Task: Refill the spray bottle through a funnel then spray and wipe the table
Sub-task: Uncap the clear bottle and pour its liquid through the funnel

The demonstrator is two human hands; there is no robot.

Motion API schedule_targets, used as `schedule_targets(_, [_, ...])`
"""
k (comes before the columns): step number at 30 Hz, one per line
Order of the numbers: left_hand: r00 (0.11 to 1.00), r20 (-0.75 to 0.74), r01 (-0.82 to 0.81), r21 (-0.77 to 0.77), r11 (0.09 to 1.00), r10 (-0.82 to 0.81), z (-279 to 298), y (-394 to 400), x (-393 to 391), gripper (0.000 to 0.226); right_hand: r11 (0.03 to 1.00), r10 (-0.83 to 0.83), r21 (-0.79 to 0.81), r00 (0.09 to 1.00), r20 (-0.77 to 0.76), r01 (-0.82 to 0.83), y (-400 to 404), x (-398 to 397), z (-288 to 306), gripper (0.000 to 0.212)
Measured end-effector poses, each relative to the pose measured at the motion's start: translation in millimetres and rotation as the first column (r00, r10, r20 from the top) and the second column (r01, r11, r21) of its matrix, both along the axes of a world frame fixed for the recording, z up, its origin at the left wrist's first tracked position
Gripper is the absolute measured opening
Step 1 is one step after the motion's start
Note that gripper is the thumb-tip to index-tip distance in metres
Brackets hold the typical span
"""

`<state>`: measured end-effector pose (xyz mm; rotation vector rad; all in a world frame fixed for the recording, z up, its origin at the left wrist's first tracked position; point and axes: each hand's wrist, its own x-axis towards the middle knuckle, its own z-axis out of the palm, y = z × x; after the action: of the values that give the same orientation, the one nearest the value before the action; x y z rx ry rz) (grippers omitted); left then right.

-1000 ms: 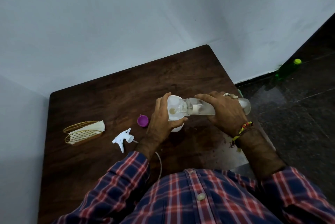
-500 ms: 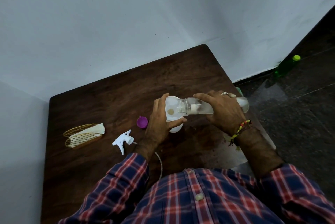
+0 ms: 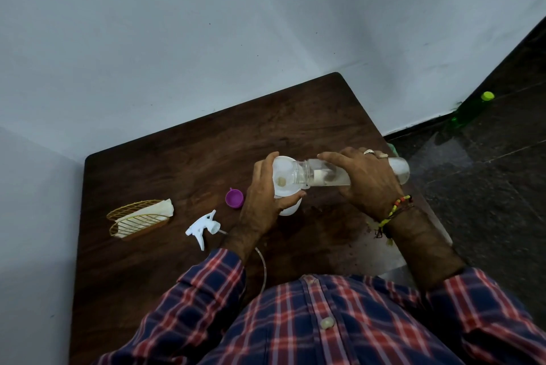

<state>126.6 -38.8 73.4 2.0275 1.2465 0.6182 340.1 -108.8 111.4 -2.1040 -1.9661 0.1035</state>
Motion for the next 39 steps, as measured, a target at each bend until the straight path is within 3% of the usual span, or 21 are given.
schedule_targets(24, [1.0, -0.028, 0.004, -0.026, 1.0, -0.005, 4.6, -1.3, 1.7, 0.106, 1.0, -0.008, -0.001, 1.0, -0.018, 0.008, 0.2, -0.1, -3.0, 0.06])
schedule_targets(39, [1.0, 0.001, -0.013, 0.008, 1.0, 0.013, 4.2, -3.5, 2.4, 0.095, 0.999, -0.016, -0.03, 1.0, -0.007, 0.015, 0.2, -0.4, 0.1, 0.063])
